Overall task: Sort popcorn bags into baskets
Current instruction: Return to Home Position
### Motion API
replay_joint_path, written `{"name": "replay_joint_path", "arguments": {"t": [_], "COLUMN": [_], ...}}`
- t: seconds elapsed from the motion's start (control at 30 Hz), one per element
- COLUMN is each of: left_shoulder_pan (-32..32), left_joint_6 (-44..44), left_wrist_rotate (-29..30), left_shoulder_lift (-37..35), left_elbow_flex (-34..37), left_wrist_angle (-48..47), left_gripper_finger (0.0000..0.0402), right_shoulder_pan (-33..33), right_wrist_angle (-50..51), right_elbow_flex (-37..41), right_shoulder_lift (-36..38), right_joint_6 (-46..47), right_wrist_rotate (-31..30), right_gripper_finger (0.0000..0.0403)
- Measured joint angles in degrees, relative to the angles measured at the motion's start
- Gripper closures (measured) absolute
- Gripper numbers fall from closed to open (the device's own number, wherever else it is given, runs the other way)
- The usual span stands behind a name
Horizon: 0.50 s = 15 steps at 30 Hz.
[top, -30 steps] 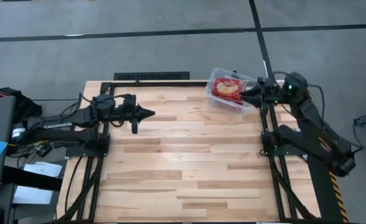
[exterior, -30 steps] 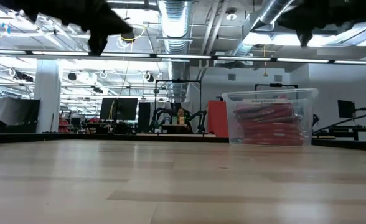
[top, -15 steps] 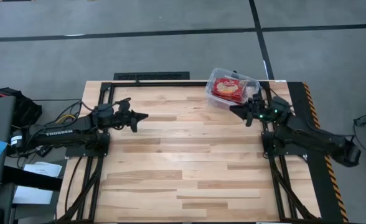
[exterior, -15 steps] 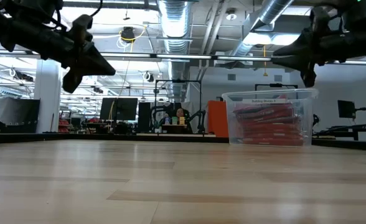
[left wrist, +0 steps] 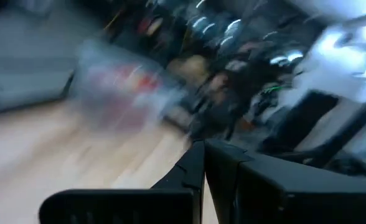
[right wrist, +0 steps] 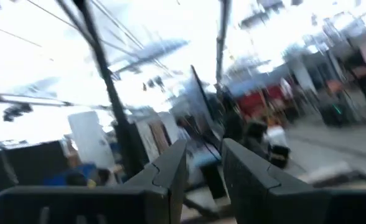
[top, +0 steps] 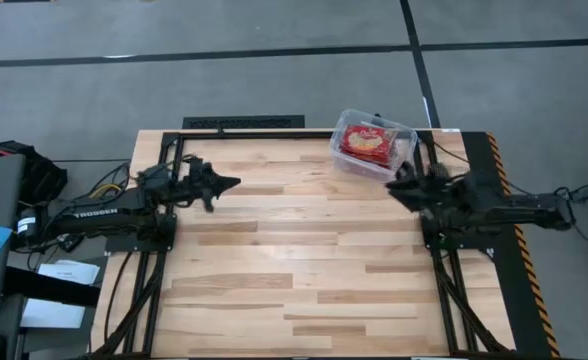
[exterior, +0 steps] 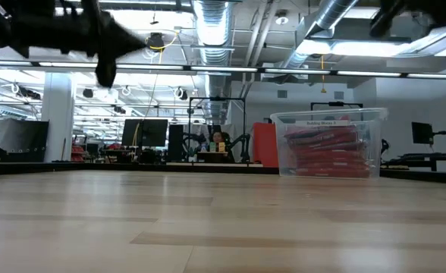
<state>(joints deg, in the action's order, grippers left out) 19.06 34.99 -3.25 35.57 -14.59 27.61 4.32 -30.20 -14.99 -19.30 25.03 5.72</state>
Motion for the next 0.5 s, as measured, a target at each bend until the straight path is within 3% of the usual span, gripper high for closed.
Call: {"name": "replay_joint_path", "arguments": {"t": [0.1, 0.23, 0.37, 0.5], "left_shoulder_pan": [1.7, 5.3, 7.3, 7.2], "left_joint_6": [-3.0, -3.8, -5.5, -6.4], "left_wrist_rotate": [-1.9, -7.2, -14.0, -14.9], "left_shoulder_lift": [-0.5, -2.6, -4.3, -6.6], "left_elbow_flex": [-0.1, -0.1, 0.7, 5.1], "left_wrist_angle": [7.4, 4.5, -0.1, 0.4], "left_gripper_finger": [0.0401, 0.0401, 0.0401, 0.0401], "right_shoulder_pan": [-1.1, -1.4, -1.6, -2.0], "right_wrist_angle": [6.8, 21.5, 29.4, 28.4], "right_elbow_flex": [-2.6, -5.0, -5.1, -1.2], "right_shoulder_lift": [7.2, 18.3, 19.0, 15.1], "right_joint_6": [-1.2, -4.1, -10.3, -10.1], "right_wrist_rotate": [0.1, -3.0, -1.5, -2.4], "right_gripper_finger": [0.0277, 0.0279, 0.0279, 0.0276]}}
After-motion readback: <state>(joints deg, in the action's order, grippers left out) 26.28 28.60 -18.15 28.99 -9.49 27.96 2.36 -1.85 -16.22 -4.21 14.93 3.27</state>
